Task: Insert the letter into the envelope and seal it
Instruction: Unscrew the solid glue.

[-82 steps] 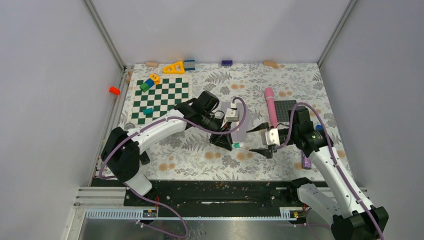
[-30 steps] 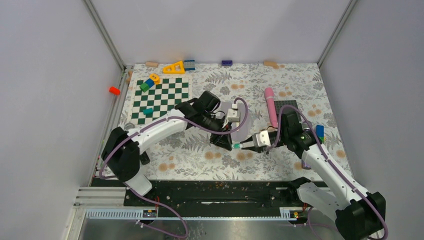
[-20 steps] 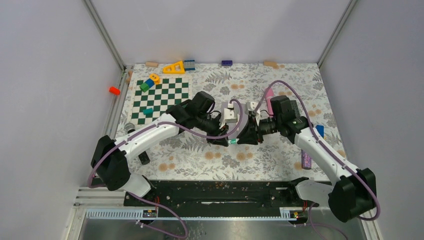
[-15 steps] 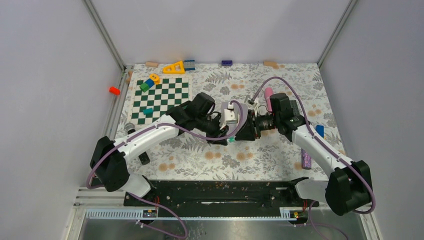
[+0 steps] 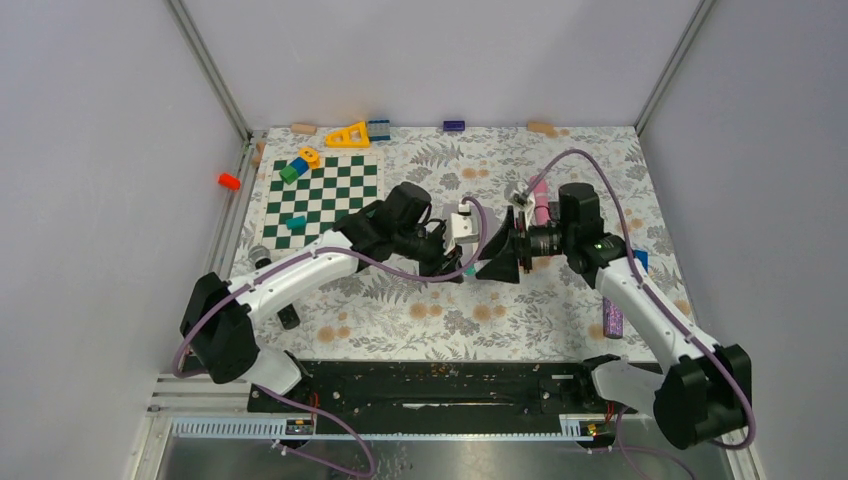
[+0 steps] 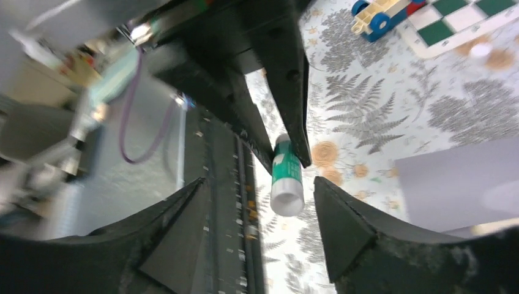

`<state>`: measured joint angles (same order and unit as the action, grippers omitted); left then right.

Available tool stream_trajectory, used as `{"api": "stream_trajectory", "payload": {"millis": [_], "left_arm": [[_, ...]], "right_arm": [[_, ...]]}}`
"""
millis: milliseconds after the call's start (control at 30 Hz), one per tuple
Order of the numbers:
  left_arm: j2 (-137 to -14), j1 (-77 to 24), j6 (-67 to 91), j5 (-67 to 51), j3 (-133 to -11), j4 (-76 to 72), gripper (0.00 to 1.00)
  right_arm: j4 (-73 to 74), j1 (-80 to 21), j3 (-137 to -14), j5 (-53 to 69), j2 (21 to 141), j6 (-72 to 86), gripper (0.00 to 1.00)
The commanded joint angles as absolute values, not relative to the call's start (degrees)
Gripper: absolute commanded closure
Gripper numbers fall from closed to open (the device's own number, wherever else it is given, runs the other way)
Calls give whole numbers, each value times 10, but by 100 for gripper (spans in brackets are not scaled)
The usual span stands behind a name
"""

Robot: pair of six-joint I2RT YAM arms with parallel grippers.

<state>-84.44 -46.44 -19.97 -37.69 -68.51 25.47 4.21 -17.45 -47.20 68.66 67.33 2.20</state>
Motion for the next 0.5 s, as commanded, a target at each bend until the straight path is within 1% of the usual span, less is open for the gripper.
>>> {"api": "stream_trajectory", "payload": {"millis": [0, 100, 200, 267, 367, 467], "left_arm": [[-852, -461, -217, -465, -711, 260, 100], [-868, -452, -227, -530, -724, 288, 100], [-895, -449, -247, -582, -741, 327, 100], [-913, -449, -253, -602, -747, 342, 100], [-945, -449, -259, -627, -766, 373, 100], [-959, -449, -263, -635, -772, 384, 100]], "right_arm": [[214, -173, -482, 694, 610, -328, 25], [259, -174, -459, 675, 565, -521, 19], [264, -173, -428, 666, 523, -656, 13], [281, -173, -423, 666, 514, -729, 13], [303, -174, -417, 675, 509, -785, 14], [315, -174, -399, 686, 506, -825, 18]]}}
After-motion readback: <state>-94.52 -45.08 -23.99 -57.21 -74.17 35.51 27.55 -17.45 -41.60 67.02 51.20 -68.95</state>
